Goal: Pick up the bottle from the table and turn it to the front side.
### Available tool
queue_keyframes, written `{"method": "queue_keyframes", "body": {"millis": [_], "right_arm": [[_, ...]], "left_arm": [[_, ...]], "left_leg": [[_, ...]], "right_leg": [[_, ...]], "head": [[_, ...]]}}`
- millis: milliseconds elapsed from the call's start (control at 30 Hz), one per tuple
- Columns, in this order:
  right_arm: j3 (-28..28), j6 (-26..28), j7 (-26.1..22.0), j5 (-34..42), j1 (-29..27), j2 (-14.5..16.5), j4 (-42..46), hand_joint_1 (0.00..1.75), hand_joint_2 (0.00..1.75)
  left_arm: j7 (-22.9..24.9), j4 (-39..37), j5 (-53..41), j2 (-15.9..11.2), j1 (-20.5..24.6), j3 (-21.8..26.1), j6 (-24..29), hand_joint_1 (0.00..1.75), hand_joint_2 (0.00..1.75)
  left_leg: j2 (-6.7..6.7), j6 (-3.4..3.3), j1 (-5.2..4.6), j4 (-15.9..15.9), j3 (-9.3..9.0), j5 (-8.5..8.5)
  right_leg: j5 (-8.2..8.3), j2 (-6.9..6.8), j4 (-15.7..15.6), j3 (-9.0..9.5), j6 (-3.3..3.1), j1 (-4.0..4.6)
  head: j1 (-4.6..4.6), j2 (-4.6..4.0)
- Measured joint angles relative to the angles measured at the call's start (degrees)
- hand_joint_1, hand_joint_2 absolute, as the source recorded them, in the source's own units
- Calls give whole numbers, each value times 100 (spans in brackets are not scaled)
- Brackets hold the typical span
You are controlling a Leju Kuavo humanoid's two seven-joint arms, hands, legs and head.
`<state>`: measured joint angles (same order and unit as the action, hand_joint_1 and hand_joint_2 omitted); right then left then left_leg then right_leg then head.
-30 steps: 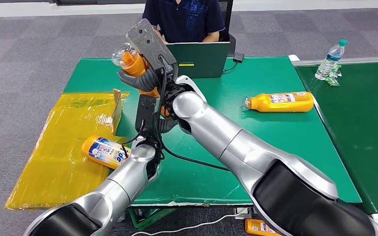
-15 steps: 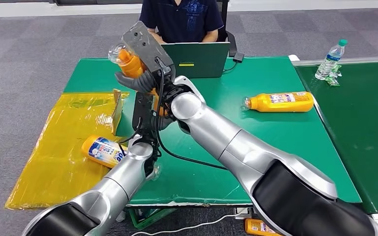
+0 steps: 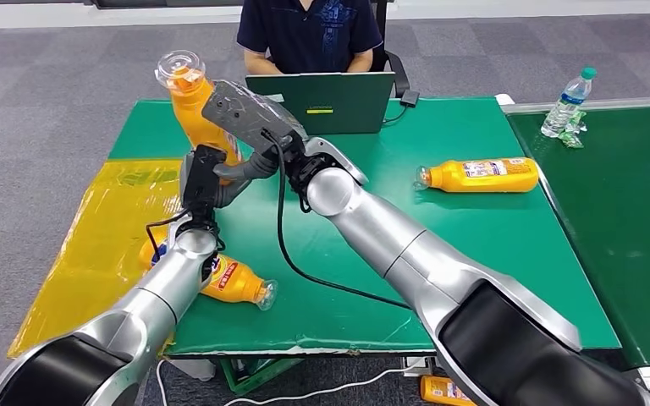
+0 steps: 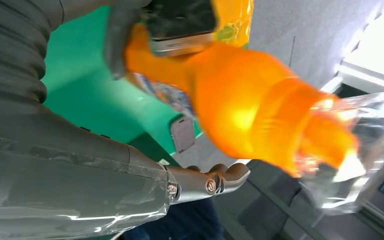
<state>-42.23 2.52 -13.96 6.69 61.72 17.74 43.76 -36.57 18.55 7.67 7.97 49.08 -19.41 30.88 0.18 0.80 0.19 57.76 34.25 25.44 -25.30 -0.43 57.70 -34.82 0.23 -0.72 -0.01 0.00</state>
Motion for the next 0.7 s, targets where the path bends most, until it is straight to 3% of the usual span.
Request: {"method": "queue_keyframes", "body": {"millis": [200, 333, 433, 567, 700], "right_arm": [[108, -67, 42, -330, -142, -83, 10, 0, 175], [408, -347, -136, -1044, -548, -373, 138, 0, 175], [788, -529, -418, -1381, -1043, -693, 257, 0, 175], [1297, -601, -840, -1567, -1693, -1099, 295, 0, 175], [1837, -516, -1092, -1662, -2302, -1457, 292, 0, 175]], "left_arm": [[95, -8, -252, -156, 73, 8, 274, 175, 175], [386, -14, -985, -516, 129, 14, 645, 175, 175], [802, 15, -2045, -931, 138, 88, 831, 175, 175], [1345, 144, -4039, -1520, 98, 595, 870, 175, 175], [1804, 148, -5441, -2019, 72, 949, 793, 175, 175]], "left_leg": [[0, 0, 0, 0, 2, 0], [1, 0, 0, 0, 0, 0], [2, 0, 1, 0, -1, 0], [3, 1, 5, 0, 0, 0], [3, 2, 5, -1, 3, 1]], "right_leg": [[0, -1, 0, 0, 0, -1], [2, 0, 0, 0, -2, 1], [4, 3, 0, 0, -6, 7], [3, 4, 0, -2, -7, 11], [0, 2, 0, -4, -10, 11]], "head": [[-1, 0], [0, 1], [0, 1], [-2, 0], [-1, 0]]}}
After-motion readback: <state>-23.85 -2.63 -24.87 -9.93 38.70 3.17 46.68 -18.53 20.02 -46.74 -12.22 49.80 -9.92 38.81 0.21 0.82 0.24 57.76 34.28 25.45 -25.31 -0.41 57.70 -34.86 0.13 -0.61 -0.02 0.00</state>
